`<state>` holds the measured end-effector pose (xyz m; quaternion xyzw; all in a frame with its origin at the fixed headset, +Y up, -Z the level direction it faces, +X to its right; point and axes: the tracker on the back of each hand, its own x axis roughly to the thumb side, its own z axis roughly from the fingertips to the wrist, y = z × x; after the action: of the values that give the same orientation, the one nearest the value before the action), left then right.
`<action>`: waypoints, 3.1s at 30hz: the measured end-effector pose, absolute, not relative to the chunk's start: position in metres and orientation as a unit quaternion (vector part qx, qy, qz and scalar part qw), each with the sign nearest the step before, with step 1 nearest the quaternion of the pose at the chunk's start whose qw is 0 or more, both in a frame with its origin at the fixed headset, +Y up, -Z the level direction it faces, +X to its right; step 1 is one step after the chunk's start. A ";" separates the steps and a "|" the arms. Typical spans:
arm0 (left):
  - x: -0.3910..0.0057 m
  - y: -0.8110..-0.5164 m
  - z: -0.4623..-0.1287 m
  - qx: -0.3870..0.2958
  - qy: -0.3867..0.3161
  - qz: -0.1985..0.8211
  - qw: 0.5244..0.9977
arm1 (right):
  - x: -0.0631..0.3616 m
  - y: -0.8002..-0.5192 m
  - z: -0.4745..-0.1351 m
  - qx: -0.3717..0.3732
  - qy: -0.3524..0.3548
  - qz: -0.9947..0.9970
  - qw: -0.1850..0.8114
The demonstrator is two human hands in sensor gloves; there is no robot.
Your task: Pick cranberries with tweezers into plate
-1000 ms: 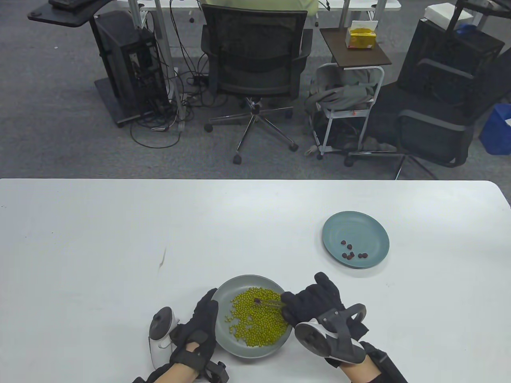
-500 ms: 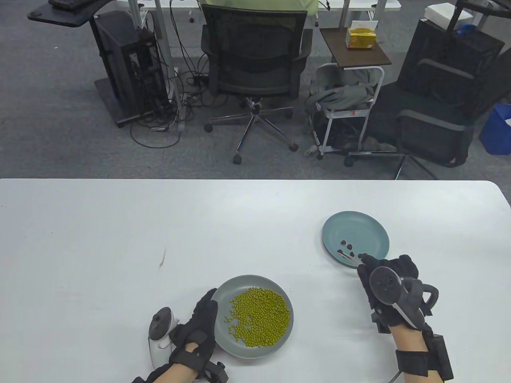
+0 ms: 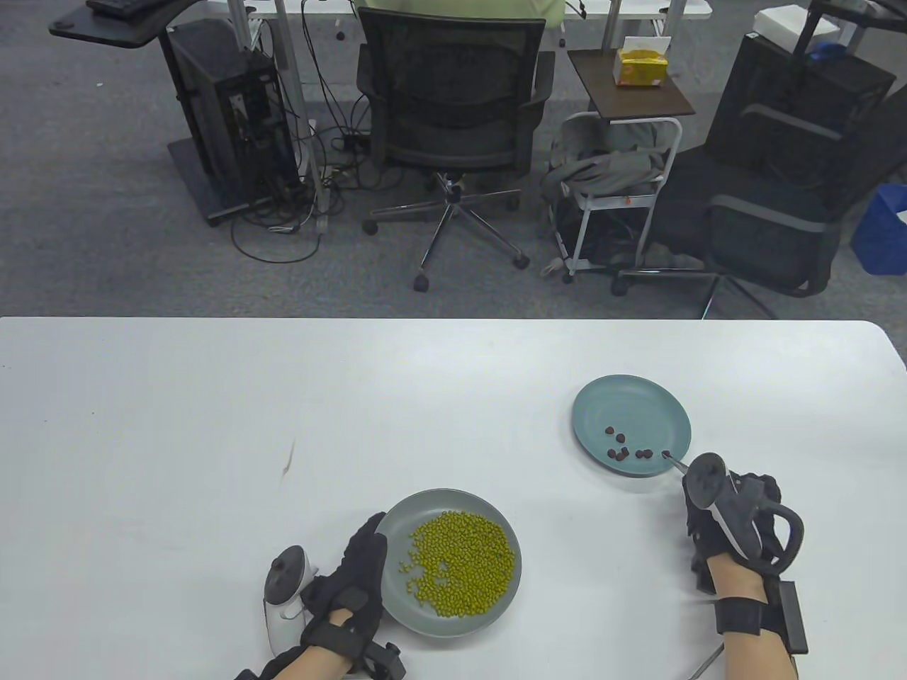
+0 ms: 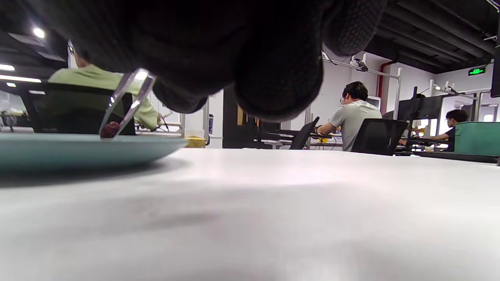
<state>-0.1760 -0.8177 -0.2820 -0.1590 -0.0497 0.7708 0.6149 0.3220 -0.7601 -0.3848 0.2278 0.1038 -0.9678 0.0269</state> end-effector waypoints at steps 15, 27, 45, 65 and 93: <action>-0.190 -0.808 -0.285 -0.123 -0.040 0.786 0.605 | 0.238 -0.687 -0.347 0.065 0.205 -0.969 -0.126; -0.196 -0.804 -0.288 -0.111 -0.046 0.783 0.610 | 0.170 -0.707 -0.282 -0.115 0.198 -0.963 -0.139; -0.243 -0.797 -0.338 -0.114 0.073 0.645 0.752 | 0.192 -0.716 -0.292 -0.092 0.190 -0.964 -0.163; -0.318 -0.803 -0.408 -0.155 0.244 0.548 0.785 | 0.188 -0.720 -0.296 -0.111 0.170 -0.969 -0.143; -0.156 -0.713 -0.258 0.044 -0.218 0.140 0.965 | 0.176 -0.718 -0.286 -0.125 0.163 -0.969 -0.138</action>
<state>-0.1562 -0.7132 -0.2581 0.0443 -0.2181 0.1400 0.9648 0.1757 -0.7181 -0.2863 -0.1245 0.1630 -0.9689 -0.1384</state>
